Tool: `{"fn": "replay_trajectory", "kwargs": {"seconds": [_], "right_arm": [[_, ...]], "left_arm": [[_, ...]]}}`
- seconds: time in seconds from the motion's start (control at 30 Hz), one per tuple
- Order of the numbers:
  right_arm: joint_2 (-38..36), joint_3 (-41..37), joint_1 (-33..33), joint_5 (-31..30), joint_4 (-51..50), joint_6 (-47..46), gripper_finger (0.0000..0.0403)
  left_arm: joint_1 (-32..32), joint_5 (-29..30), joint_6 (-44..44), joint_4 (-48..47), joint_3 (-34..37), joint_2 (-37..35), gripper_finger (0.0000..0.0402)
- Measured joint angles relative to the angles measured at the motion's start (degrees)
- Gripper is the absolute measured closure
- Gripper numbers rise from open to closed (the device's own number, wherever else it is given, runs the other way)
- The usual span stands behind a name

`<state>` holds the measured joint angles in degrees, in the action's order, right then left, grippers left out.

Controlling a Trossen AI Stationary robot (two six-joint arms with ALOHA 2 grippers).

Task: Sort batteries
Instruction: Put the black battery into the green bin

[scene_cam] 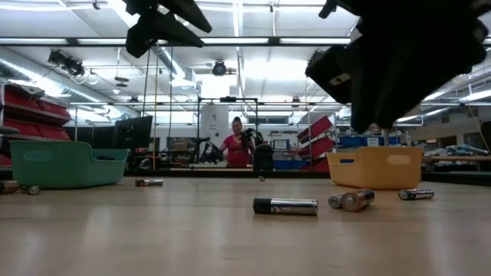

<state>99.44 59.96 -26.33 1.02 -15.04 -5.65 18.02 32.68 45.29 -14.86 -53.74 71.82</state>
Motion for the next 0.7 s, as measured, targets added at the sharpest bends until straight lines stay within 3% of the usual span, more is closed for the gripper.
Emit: {"fn": "replay_trajectory", "kwargs": {"seconds": [0.27, 0.43, 0.7], "right_arm": [[-0.5, -4.66, 3.21, 2.87, 7.21, -4.56, 0.0252], [-0.48, -5.74, 3.42, 2.59, 7.38, 0.81, 0.0203], [-0.48, -9.5, 3.44, 1.46, 8.65, 6.55, 0.0211]], "left_arm": [[0.08, -1.11, -0.01, 0.49, 0.0, 0.01, 0.0262], [0.08, -1.1, 0.62, 0.52, 0.0, 0.01, 0.0262], [0.08, 0.14, 1.43, 0.15, 0.0, 0.01, 0.0262]]}}
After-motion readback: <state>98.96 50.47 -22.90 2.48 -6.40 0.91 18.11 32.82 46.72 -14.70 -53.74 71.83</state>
